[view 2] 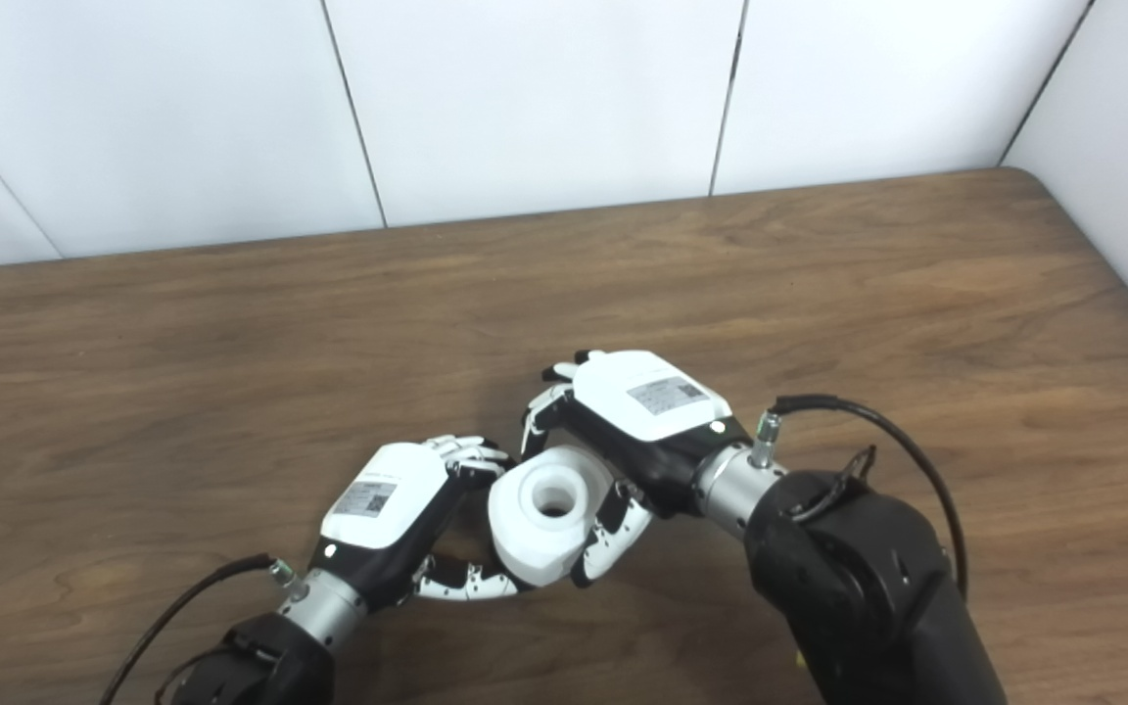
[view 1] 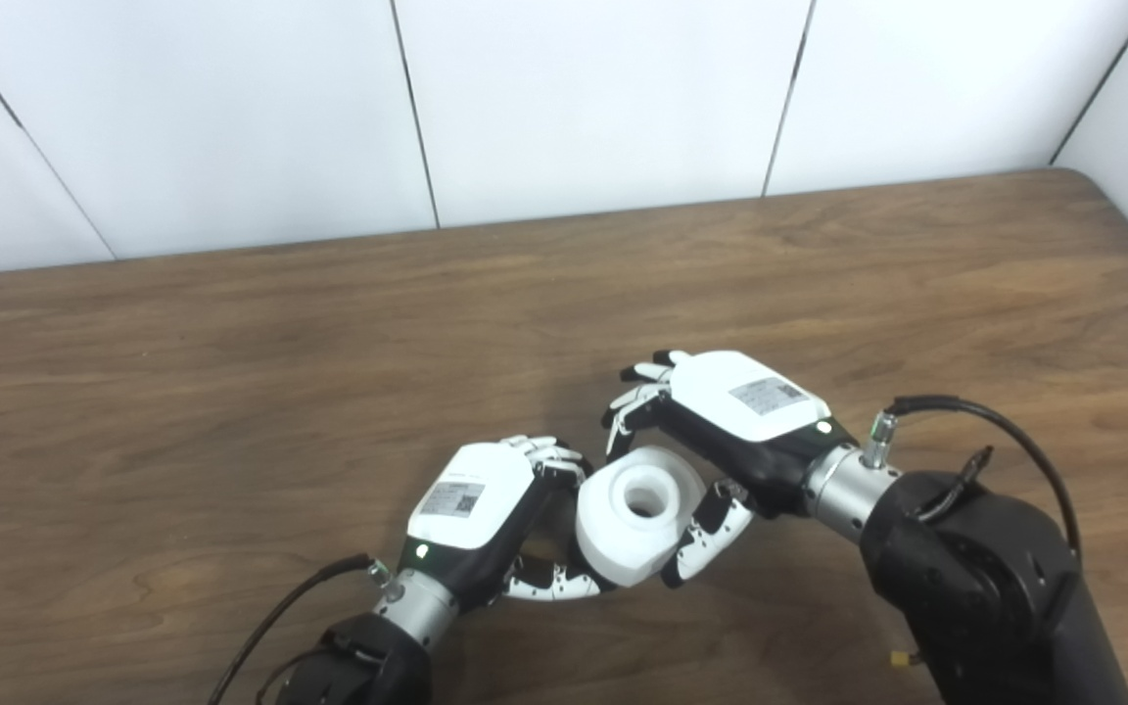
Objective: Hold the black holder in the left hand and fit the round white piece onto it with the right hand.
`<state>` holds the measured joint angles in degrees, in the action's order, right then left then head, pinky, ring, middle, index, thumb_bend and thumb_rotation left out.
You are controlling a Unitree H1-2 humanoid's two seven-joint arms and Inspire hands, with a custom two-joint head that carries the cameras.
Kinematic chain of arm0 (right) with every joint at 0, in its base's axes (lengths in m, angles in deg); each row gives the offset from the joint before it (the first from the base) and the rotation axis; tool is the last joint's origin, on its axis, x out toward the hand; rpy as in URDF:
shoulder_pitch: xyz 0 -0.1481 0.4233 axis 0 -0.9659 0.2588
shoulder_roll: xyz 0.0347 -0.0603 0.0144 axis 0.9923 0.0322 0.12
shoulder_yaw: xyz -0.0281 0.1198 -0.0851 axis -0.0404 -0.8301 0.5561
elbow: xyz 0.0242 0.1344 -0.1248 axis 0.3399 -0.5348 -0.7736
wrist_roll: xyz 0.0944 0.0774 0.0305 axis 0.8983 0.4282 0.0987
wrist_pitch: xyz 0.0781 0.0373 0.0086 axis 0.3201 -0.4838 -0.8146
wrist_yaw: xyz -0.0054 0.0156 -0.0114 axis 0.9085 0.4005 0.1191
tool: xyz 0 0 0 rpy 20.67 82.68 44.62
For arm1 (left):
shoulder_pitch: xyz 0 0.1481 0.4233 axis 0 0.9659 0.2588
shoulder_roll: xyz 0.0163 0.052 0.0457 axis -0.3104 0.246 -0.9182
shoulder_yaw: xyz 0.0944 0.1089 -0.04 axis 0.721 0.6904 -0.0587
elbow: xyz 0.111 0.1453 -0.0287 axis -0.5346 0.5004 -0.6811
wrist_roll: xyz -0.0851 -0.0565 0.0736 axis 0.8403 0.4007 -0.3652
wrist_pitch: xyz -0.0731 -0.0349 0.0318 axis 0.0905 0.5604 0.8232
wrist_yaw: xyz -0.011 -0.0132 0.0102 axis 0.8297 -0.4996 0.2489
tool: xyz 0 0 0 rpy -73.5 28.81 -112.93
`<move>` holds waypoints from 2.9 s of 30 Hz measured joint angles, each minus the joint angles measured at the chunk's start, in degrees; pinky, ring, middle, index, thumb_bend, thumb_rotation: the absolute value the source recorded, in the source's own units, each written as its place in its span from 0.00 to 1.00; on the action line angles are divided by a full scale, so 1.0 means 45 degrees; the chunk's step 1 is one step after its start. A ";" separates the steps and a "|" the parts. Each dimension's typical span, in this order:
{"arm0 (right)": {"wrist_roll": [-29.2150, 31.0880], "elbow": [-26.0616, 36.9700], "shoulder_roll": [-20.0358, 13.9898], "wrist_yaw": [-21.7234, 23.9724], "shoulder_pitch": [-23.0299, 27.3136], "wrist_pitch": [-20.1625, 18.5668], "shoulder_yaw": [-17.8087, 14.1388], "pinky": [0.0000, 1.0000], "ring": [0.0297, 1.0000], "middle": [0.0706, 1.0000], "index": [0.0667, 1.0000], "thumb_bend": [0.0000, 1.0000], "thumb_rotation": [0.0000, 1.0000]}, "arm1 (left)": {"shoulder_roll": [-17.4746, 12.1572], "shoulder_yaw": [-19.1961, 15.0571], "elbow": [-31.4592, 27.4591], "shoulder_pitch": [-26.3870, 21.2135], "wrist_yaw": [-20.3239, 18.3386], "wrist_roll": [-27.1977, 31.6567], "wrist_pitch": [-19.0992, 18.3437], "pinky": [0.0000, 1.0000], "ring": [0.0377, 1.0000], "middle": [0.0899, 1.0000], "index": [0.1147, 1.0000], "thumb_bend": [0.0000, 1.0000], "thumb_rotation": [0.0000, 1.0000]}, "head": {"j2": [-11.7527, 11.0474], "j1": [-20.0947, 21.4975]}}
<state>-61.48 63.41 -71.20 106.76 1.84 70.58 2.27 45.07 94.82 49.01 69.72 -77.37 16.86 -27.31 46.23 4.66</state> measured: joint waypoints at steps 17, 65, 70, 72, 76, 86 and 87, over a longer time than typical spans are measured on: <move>-0.0042 -0.0224 0.0016 -0.0336 -0.0058 0.0469 -0.0101 1.00 0.94 0.79 0.51 0.75 0.21 | 0.0002 0.0004 -0.0075 0.0001 -0.0094 -0.0012 -0.0089 0.85 0.84 0.74 0.42 0.52 0.05 | 0.0000 0.0117; -0.1451 0.1713 0.0290 0.2864 0.1589 0.1261 -0.1685 1.00 1.00 1.00 1.00 1.00 0.46 | -0.0148 -0.0054 0.0189 -0.0173 -0.0065 0.0195 0.0184 0.86 0.84 0.74 0.42 0.52 0.05 | -0.0449 0.0196; -0.1166 0.1939 -0.0027 0.2877 0.1957 0.1039 -0.2099 1.00 1.00 1.00 1.00 1.00 0.46 | -0.0165 -0.0117 0.0196 -0.0176 -0.0075 0.0302 0.0188 0.86 0.84 0.74 0.42 0.52 0.05 | -0.0449 0.0234; -0.1092 0.1952 -0.0057 0.2879 0.1956 0.0985 -0.2203 1.00 1.00 1.00 1.00 1.00 0.46 | -0.0183 -0.0155 0.0191 -0.0176 -0.0079 0.0333 0.0187 0.86 0.84 0.74 0.42 0.52 0.05 | -0.0449 0.0195; -0.0978 0.1970 -0.0178 0.2882 0.1956 0.0931 -0.2244 1.00 1.00 1.00 1.00 1.00 0.48 | -0.0187 -0.0188 0.0177 -0.0176 -0.0087 0.0358 0.0188 0.85 0.84 0.74 0.42 0.52 0.05 | -0.0430 0.0234; -0.0790 0.1984 -0.0415 0.2882 0.2196 0.0753 -0.2635 1.00 1.00 1.00 1.00 1.00 0.53 | -0.0186 -0.0322 -0.0083 -0.0180 -0.0595 0.0358 -0.0005 0.86 0.85 0.75 0.42 0.52 0.06 | -0.0371 0.0137; -0.0789 0.1986 -0.0416 0.2882 0.2267 0.0722 -0.2707 1.00 1.00 1.00 1.00 1.00 0.53 | -0.0186 -0.0335 -0.0164 -0.0178 -0.0710 0.0357 -0.0097 0.86 0.85 0.75 0.42 0.52 0.06 | -0.0352 0.0137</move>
<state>-65.03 72.34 -73.07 119.73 12.04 73.83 -9.91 44.23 93.32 48.27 68.92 -80.57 18.46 -27.75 44.65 5.27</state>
